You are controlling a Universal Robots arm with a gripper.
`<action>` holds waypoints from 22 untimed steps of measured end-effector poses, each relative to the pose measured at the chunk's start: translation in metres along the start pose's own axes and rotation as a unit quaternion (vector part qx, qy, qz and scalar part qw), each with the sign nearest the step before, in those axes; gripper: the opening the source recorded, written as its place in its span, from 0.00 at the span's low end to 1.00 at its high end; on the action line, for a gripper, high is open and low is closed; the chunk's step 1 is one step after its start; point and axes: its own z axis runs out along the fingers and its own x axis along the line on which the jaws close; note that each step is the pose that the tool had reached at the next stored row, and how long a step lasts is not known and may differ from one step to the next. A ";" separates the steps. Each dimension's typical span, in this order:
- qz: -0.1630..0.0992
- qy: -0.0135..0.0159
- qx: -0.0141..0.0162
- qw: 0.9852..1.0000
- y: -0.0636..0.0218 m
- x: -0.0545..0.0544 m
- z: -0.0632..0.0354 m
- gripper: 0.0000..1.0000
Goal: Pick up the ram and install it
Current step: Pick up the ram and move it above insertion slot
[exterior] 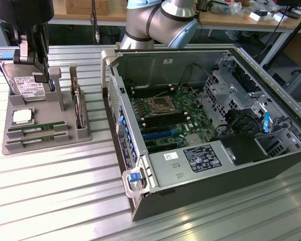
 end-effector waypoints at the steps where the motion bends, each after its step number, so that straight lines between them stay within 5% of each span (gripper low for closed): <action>1: 0.000 0.000 0.000 1.000 -0.0001 0.000 0.0000 0.11; 3: 0.000 0.000 0.000 1.000 -0.0001 0.000 0.0000 0.17; 5: 0.000 0.000 0.000 1.000 -0.0001 0.000 0.0000 0.36; 22: 0.000 -0.003 0.000 1.000 -0.0008 0.001 0.0177 0.36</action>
